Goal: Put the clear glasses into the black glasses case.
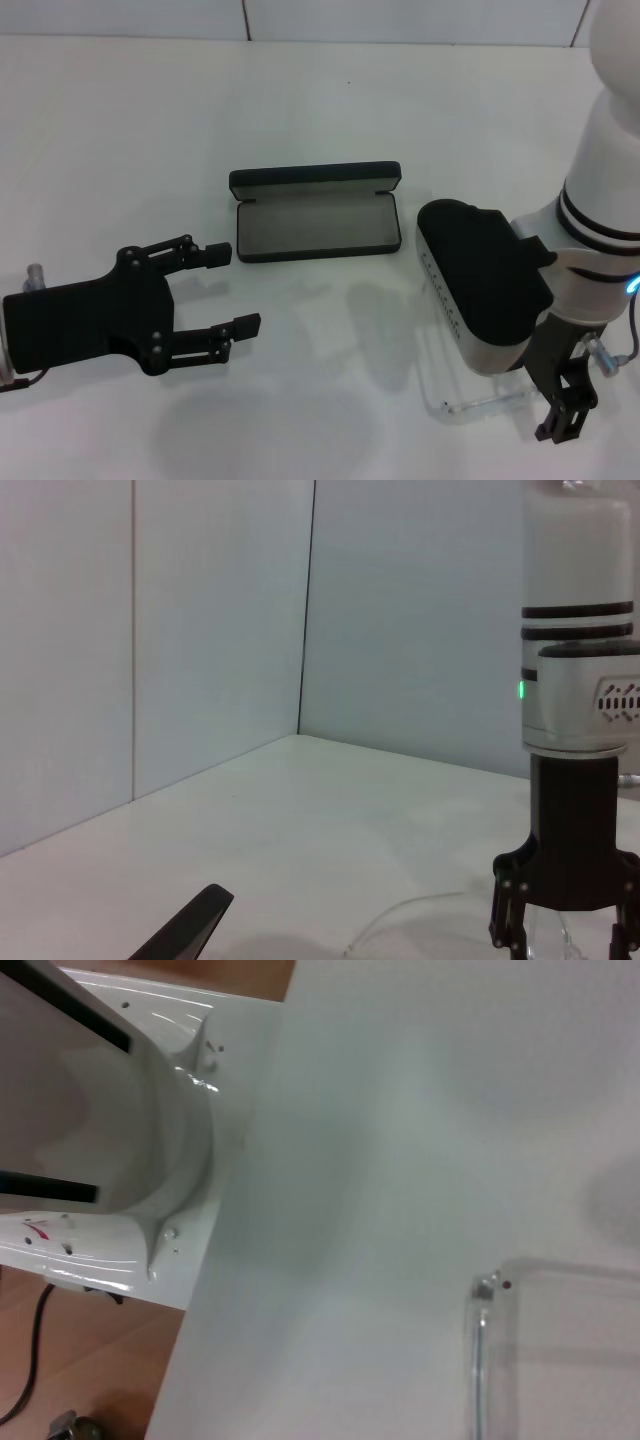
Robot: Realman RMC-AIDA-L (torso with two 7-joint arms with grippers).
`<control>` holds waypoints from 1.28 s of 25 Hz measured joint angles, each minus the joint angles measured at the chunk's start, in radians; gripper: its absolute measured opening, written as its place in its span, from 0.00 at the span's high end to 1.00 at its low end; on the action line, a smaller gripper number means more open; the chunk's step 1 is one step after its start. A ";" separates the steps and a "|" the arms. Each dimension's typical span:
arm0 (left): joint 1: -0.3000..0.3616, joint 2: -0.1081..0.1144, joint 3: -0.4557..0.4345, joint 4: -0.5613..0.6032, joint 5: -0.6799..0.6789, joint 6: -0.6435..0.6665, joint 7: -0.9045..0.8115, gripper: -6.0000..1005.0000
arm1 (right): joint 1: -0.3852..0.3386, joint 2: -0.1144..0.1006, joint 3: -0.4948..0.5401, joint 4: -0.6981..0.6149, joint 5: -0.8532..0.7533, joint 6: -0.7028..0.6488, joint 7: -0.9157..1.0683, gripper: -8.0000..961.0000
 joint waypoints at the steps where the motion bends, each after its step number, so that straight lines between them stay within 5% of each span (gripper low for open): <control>1: 0.001 0.000 0.000 0.000 0.000 0.000 0.000 0.23 | 0.000 0.000 -0.004 0.003 -0.001 0.005 0.001 0.13; 6: 0.004 0.000 0.000 0.000 0.000 0.002 0.000 0.24 | -0.002 0.000 -0.031 0.009 -0.004 0.027 0.003 0.14; 12: 0.006 0.000 0.000 0.000 0.000 0.004 0.000 0.24 | -0.005 0.000 -0.040 0.003 -0.016 0.039 0.004 0.35; 14: 0.006 0.000 0.000 0.000 0.001 0.004 0.000 0.25 | -0.009 0.000 -0.037 0.001 -0.017 0.042 0.004 0.60; 19: 0.006 0.000 0.000 0.000 -0.001 0.005 0.000 0.26 | -0.021 0.000 -0.034 -0.004 -0.017 0.052 0.004 0.82; 24: 0.006 0.000 0.000 0.000 -0.004 0.005 0.000 0.26 | -0.033 0.000 -0.026 -0.007 -0.017 0.052 0.001 0.84; 32: 0.004 -0.001 -0.035 0.000 -0.019 0.016 -0.003 0.28 | -0.168 -0.006 0.154 -0.194 -0.006 -0.009 -0.022 0.87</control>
